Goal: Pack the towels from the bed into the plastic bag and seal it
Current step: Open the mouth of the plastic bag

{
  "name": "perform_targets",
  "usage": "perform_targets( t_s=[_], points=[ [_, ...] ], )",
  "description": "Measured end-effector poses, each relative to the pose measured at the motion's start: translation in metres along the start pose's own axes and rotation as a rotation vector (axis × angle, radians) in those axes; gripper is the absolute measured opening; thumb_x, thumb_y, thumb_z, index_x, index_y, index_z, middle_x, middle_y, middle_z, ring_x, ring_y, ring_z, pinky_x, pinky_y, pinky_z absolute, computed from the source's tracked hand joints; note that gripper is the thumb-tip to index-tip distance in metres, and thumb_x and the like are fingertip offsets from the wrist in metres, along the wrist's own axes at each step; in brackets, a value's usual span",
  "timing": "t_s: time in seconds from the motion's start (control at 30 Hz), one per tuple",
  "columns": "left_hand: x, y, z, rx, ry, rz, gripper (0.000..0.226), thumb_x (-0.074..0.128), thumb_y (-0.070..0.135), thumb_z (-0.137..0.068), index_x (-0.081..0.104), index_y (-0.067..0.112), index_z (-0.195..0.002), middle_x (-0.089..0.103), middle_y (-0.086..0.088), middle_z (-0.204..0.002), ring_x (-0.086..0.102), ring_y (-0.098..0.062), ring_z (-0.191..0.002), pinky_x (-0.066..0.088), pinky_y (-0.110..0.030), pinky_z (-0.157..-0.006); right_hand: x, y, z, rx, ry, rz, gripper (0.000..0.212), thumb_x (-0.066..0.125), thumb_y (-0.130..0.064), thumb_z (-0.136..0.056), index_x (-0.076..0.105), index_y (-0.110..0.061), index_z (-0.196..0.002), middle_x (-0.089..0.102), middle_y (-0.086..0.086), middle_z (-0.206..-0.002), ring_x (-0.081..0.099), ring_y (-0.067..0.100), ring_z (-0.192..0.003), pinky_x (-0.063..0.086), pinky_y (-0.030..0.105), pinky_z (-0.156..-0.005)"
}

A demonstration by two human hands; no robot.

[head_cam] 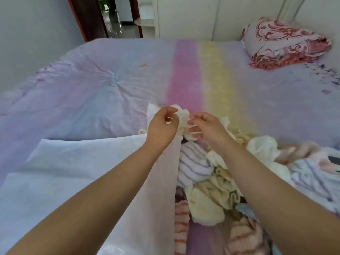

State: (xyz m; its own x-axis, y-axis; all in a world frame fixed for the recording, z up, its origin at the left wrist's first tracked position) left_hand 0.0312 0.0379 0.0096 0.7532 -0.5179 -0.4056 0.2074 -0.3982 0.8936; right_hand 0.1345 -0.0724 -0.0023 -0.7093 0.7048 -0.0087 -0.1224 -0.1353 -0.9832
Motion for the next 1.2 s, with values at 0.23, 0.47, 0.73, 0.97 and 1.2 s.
perform_targets(
  t_s=[0.23, 0.47, 0.73, 0.97, 1.2],
  points=[
    [0.018, -0.05, 0.036, 0.152, 0.083, -0.142, 0.029, 0.054, 0.011, -0.089, 0.06, 0.015, -0.117, 0.059, 0.005, -0.112, 0.055, -0.012, -0.103, 0.043, -0.021, -0.089, 0.01, 0.051, 0.008, -0.125, -0.009, 0.083, 0.008, 0.055, -0.018, -0.093, 0.062, -0.021, -0.093, 0.068, 0.0, -0.092, 0.061, 0.013, -0.067, 0.048, 0.022, -0.058],
    [-0.008, -0.05, 0.116, 0.152, -0.006, -0.361, 0.039, 0.052, 0.017, -0.091, 0.051, 0.017, -0.129, 0.054, -0.008, -0.128, 0.05, -0.027, -0.117, 0.043, -0.039, -0.098, 0.031, 0.075, 0.092, 0.002, -0.051, 0.554, 0.015, 0.052, -0.02, -0.091, 0.057, -0.007, -0.087, 0.054, 0.009, -0.073, 0.054, 0.018, -0.055, 0.035, 0.021, -0.042],
    [-0.028, -0.07, 0.219, -0.004, -0.271, -0.509, 0.065, 0.055, 0.031, -0.093, 0.025, 0.015, -0.148, 0.036, -0.012, -0.15, 0.038, -0.031, -0.134, 0.034, -0.04, -0.108, 0.07, 0.141, 0.168, 0.215, -0.058, 0.402, 0.018, 0.051, -0.009, -0.092, 0.06, -0.009, -0.077, 0.06, 0.013, -0.071, 0.055, 0.02, -0.057, 0.046, 0.03, -0.058],
    [-0.061, -0.075, 0.251, 0.062, -0.311, -0.492, 0.06, 0.056, 0.039, -0.093, 0.035, 0.016, -0.145, 0.043, -0.004, -0.148, 0.044, -0.022, -0.133, 0.035, -0.033, -0.106, 0.082, 0.147, 0.201, 0.251, -0.03, -0.069, 0.003, 0.057, -0.008, -0.094, 0.059, -0.007, -0.094, 0.059, 0.009, -0.075, 0.055, 0.013, -0.058, 0.046, 0.018, -0.04],
    [-0.081, -0.08, 0.264, 0.057, -0.302, -0.649, 0.042, 0.058, 0.049, -0.087, 0.067, 0.019, -0.116, 0.066, -0.004, -0.12, 0.057, -0.024, -0.116, 0.047, -0.037, -0.096, 0.099, 0.158, 0.229, 0.278, -0.151, -0.166, 0.011, 0.059, 0.0, -0.09, 0.062, -0.009, -0.084, 0.064, 0.005, -0.066, 0.062, 0.008, -0.051, 0.051, 0.018, -0.044]
  ],
)
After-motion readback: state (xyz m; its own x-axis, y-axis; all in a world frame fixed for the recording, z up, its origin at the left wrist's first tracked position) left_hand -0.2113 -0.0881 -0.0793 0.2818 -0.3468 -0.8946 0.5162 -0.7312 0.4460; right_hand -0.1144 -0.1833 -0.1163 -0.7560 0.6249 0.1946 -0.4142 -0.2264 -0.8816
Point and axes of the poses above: each hand's wrist, its own z-axis away from the middle knuckle, its own x-axis out of the palm, y = z × x, the point moved 5 cm from there along -z, towards the middle knuckle
